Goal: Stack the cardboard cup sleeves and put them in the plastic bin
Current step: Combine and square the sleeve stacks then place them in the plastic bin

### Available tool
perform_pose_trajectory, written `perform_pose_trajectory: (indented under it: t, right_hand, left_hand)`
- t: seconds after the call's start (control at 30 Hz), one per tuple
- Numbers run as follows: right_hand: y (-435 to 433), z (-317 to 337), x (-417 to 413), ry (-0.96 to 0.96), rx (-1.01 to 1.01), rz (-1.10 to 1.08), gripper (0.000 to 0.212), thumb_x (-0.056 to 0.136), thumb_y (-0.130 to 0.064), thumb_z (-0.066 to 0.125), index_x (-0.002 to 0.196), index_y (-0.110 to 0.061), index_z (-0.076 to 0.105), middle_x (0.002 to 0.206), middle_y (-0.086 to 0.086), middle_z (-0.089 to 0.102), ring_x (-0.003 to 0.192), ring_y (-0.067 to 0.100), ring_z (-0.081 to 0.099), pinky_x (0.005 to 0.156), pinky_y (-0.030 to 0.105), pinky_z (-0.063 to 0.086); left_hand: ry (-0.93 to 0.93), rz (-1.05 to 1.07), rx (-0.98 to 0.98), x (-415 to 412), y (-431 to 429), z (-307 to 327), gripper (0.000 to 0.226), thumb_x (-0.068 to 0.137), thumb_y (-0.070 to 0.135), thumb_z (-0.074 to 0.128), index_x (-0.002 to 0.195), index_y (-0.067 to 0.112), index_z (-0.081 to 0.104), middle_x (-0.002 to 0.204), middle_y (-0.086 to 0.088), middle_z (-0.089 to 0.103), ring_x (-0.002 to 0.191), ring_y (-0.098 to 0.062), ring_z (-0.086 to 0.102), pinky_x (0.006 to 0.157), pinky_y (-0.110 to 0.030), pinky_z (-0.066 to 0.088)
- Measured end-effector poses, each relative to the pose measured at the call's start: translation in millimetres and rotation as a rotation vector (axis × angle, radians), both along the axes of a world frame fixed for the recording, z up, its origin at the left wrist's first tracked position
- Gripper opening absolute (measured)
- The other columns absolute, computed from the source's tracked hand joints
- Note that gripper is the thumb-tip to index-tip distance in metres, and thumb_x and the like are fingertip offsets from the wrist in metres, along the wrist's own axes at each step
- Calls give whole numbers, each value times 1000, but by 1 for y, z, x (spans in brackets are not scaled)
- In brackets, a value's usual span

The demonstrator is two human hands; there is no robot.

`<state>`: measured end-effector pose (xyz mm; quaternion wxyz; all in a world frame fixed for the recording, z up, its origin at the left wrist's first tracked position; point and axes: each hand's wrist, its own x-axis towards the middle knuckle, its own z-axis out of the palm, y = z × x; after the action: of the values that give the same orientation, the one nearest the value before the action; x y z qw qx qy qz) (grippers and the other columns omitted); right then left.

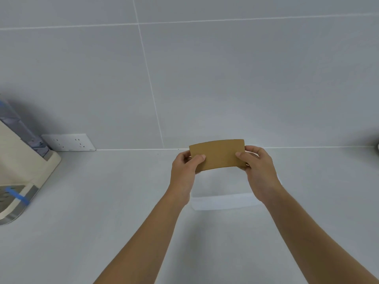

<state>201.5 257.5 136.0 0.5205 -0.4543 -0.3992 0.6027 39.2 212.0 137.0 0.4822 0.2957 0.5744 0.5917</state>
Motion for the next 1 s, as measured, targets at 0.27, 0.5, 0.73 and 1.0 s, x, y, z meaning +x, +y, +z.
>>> perform_pose_trajectory:
  t: [0.27,0.5,0.73,1.0]
  right_hand:
    - [37,-22,13,-140,-194,31,40,79,-11,67,114,-7,49,117,17,56,102,27,59,98,41,47]
    - [61,-44,14,-323,-322,94,30,82,-8,64,108,0,51,121,23,55,110,34,55,89,39,50]
    - [81,-56,12,-460,-403,120,15,82,-9,64,92,-2,56,94,14,58,87,26,56,79,33,48]
    - [91,-65,5,-589,-400,167,34,83,-13,62,108,10,55,91,20,56,77,21,50,73,31,50]
  left_hand:
    - [-3,13,-239,15,40,-19,7,82,18,62,82,17,55,91,1,57,83,-13,55,89,-36,51]
    - [79,42,-423,21,68,-40,18,81,22,60,90,10,50,84,0,48,82,-19,49,93,-40,47]
    - [131,27,-518,22,86,-58,30,84,24,58,103,10,41,89,-2,45,96,-25,47,82,-34,41]
    - [146,21,-563,19,95,-71,26,84,24,57,102,9,45,81,-1,45,89,-23,46,73,-31,38]
